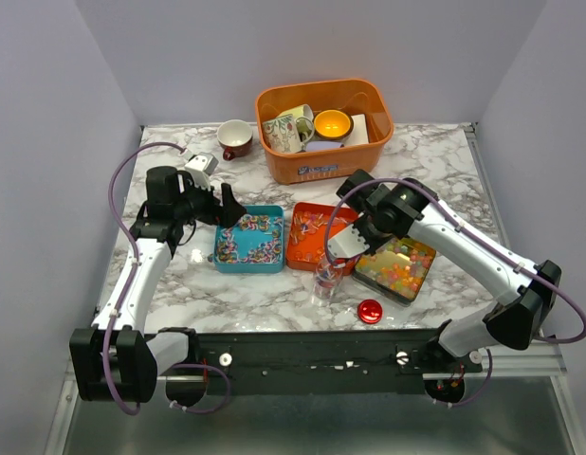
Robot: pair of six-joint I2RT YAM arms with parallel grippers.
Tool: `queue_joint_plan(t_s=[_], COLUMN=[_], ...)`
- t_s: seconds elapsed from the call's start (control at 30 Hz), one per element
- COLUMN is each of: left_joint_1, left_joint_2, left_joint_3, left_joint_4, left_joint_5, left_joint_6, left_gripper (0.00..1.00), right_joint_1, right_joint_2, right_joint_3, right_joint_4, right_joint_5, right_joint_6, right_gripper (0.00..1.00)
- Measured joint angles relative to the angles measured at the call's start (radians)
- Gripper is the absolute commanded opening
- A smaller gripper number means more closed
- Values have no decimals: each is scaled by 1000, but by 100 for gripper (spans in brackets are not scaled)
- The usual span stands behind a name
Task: Pack the candies
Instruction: Place the fake candies in the packing bottle.
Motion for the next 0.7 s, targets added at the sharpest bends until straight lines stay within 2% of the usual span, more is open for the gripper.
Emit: queue_joint_plan(t_s=[0.7], left_joint_1=[3], left_joint_2=[18], left_joint_3=[0], left_joint_4=[41], left_joint_5=[1], left_joint_6=[-34], left_gripper=[99], right_joint_1=[43], right_joint_2=[3], right_joint_3=[23], right_joint_4=[0], right_joint_5=[97], right_joint_6=[0], right_gripper=[1])
